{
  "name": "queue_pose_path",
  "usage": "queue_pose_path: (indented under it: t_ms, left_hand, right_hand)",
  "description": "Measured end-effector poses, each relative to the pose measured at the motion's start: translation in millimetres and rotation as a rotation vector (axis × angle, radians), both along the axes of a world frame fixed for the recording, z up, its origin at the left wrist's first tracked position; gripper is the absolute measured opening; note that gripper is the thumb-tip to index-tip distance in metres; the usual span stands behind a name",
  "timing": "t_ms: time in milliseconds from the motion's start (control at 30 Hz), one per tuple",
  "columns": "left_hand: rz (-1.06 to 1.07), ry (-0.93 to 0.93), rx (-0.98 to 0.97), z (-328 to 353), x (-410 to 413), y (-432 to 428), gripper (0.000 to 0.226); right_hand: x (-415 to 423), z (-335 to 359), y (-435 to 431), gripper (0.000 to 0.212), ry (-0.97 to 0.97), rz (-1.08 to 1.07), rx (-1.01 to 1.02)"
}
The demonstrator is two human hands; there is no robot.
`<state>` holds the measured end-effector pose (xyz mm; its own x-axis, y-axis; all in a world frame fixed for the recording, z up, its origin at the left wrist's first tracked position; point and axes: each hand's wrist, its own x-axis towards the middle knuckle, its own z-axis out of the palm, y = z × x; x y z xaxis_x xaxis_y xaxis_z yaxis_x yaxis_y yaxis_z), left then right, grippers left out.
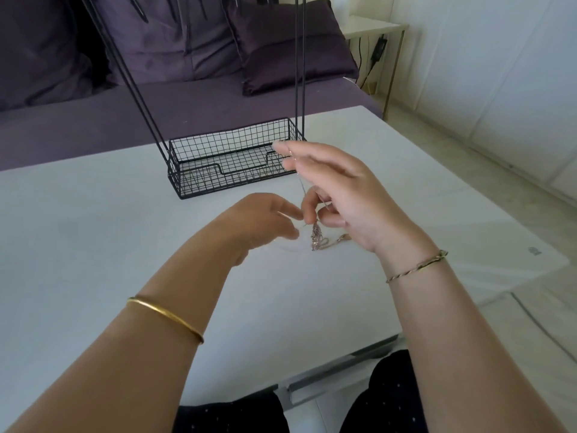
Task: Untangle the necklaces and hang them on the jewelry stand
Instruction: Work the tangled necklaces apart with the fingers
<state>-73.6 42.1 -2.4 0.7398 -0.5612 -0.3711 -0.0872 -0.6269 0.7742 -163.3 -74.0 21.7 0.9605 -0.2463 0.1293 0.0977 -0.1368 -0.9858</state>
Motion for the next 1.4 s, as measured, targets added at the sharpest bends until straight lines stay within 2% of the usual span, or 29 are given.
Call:
queue_pose_path:
  t_ms: [133, 367, 467, 667, 767, 1000, 1100, 1267, 1400]
  left_hand:
    - [-0.07, 0.04, -0.09, -2.1, -2.6, 2.3, 0.026]
    - [-0.055, 0.007, -0.209, -1.0, -6.6, -3.3, 0.018]
    - [-0.03, 0.025, -0.219, 0.8, -7.2, -3.5, 0.008]
    - [0.01, 0.122, -0.228, 4.9, -1.9, 2.4, 0.012]
    - [0.058, 0.217, -0.282, 8.9, -0.7, 3.0, 0.012]
    - [0.143, 0.443, -0.348, 12.2, -1.9, 0.4, 0.014]
    - [0.142, 0.449, -0.309, 12.6, -2.1, 0.4, 0.016]
    - [0.144, 0.373, -0.229, 12.6, -2.1, -1.1, 0.015]
    - [0.13, 0.298, -0.203, 13.5, -3.8, -3.3, 0.023]
  right_hand:
    - [1.8, 1.3, -1.2, 0.025, -0.019, 0.063, 0.132]
    - [2.9, 4.0, -7.4, 0.029, -0.008, 0.138, 0.376]
    - [2.0, 3.2, -13.6, 0.028, -0.016, 0.076, 0.448]
    - [5.5, -7.5, -29.2, 0.019, -0.08, -0.228, 0.512]
    - [8.0, -13.6, -35.0, 0.018, -0.011, -0.349, 0.523]
    - [14.2, -23.8, -38.0, 0.024, 0.13, -0.423, 0.483]
    - [14.6, -23.5, -40.7, 0.029, 0.113, -0.463, 0.535]
    - [16.3, -20.6, -38.9, 0.026, -0.025, -0.499, 0.591]
    - [18.3, -19.2, -36.8, 0.021, -0.105, -0.514, 0.639]
